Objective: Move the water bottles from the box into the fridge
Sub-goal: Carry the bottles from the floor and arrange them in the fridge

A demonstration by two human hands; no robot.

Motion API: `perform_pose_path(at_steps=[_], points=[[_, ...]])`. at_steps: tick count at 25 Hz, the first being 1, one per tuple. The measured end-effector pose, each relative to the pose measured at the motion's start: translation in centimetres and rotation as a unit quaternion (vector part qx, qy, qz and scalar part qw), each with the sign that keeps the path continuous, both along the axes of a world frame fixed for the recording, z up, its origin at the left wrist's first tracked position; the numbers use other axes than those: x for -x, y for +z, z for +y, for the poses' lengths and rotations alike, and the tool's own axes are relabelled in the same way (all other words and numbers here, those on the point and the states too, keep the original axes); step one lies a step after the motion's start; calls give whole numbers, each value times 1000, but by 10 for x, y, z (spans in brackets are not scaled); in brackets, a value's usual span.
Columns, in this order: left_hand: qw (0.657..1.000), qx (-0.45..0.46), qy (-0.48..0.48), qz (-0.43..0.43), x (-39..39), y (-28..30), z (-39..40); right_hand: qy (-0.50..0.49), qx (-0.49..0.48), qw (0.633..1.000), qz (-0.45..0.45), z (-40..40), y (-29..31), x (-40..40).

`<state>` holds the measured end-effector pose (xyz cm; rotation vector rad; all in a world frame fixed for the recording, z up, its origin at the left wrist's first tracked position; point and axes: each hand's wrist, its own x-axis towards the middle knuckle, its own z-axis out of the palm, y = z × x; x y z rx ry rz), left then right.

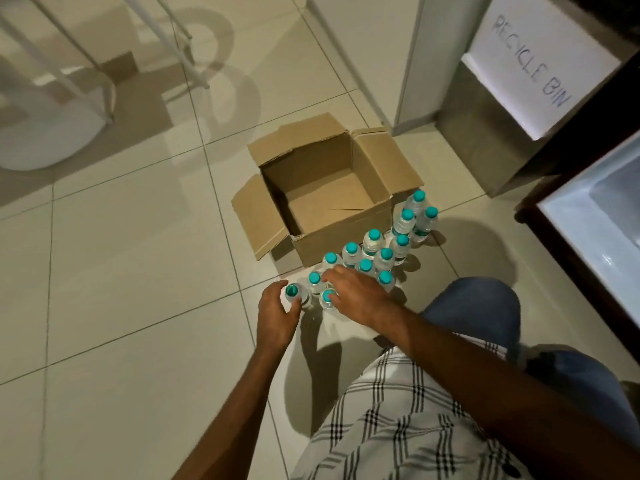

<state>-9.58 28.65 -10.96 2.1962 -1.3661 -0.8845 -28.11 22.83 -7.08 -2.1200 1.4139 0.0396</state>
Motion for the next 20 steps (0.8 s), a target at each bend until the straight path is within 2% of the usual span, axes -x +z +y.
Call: perform_pose_path(at_steps=[8, 15, 20], points=[[998, -47, 3, 50, 0, -21, -7, 89, -51, 978, 179, 6, -26, -22], [993, -24, 24, 116, -3, -15, -17, 128, -59, 964, 223, 1, -19, -27], [991, -7, 47, 121, -1, -16, -12, 146, -85, 959, 228, -1, -15, -24]])
